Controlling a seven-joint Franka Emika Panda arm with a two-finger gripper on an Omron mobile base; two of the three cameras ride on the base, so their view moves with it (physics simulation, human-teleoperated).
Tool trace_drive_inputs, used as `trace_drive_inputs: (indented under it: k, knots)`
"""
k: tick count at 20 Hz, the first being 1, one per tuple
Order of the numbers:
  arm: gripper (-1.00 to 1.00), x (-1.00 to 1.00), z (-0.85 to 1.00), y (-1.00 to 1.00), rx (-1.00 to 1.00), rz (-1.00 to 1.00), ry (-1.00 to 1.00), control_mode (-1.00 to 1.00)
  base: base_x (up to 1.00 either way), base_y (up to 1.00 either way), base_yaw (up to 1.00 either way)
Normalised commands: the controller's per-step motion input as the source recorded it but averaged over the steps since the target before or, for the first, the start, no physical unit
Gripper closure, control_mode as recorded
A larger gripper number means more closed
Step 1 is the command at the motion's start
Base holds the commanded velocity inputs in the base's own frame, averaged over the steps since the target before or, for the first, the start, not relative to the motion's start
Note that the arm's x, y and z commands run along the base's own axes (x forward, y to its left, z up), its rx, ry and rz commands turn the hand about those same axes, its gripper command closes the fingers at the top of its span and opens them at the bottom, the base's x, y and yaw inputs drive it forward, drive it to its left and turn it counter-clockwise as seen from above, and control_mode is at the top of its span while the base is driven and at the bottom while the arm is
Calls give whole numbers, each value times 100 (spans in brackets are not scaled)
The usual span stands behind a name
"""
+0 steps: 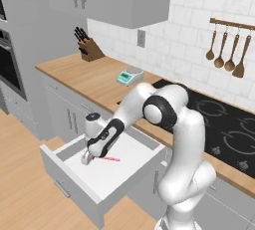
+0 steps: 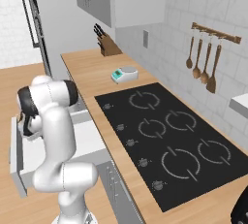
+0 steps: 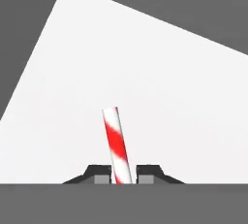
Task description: Take a straw from the drawer in front and place it inside the glass cup on the dining counter.
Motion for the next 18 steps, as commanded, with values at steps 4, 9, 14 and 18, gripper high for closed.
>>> trace_drive_inputs:
  k: [4, 9, 14, 18]
  knots:
    - [100, -56, 100, -28, 4, 0, -13, -100, 0, 0, 0]
    - [100, -3, 100, -3, 9, -1, -9, -100, 0, 0, 0]
    - [100, 12, 100, 0, 11, -6, -4, -100, 0, 0, 0]
    - [100, 14, 100, 0, 3, -9, -5, -100, 0, 0, 0]
